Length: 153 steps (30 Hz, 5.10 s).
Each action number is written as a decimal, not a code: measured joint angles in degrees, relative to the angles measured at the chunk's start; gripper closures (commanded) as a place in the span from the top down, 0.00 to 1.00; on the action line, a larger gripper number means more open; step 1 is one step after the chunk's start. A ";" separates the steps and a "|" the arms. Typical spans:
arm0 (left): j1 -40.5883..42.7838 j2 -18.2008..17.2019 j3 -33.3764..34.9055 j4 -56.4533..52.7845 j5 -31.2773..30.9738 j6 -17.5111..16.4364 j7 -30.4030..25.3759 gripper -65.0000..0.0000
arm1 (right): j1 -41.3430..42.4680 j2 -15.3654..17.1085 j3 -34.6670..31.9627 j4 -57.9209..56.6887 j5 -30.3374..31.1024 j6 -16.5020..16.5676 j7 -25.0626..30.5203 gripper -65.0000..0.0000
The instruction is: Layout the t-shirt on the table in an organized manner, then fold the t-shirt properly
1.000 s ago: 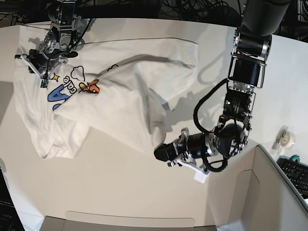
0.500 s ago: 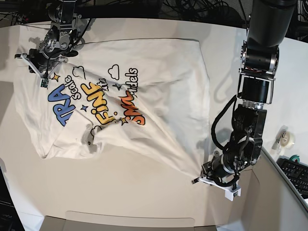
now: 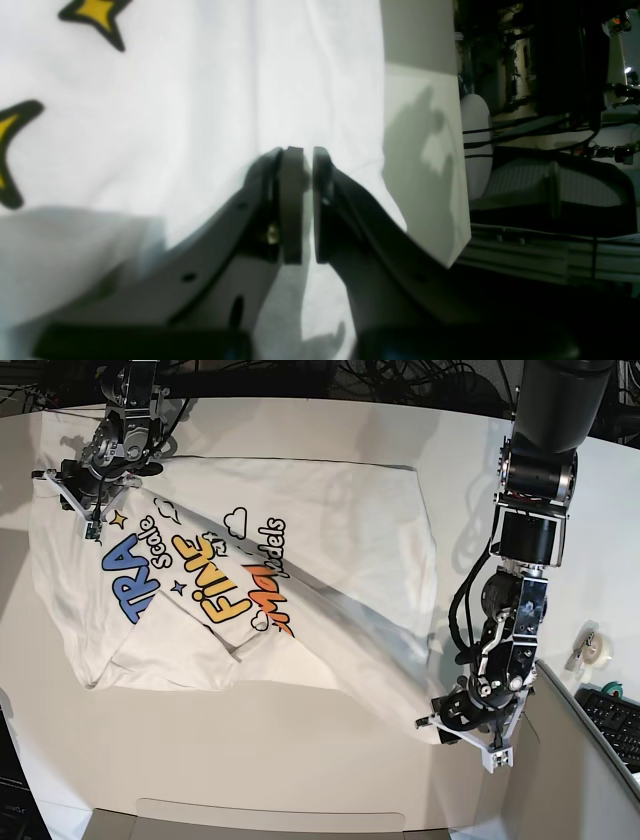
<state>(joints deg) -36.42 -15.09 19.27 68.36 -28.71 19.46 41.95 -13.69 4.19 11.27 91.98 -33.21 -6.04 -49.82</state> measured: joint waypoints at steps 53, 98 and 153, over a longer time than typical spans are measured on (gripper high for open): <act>61.55 -1.75 -35.47 46.64 -39.78 3.52 12.68 0.49 | 0.68 3.06 1.73 6.82 7.58 4.17 -6.51 0.08; 59.28 17.14 -36.96 32.85 -47.15 2.38 22.34 0.49 | 0.22 3.10 1.57 6.73 7.63 4.17 -3.63 0.08; 57.79 13.03 -35.89 26.86 -50.64 0.96 22.43 0.46 | 0.17 3.43 1.53 6.71 7.65 4.20 -3.72 0.08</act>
<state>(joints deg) 21.37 -2.07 -16.62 95.22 -79.35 20.43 64.38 -13.52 7.62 12.80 98.70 -25.56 -1.85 -53.54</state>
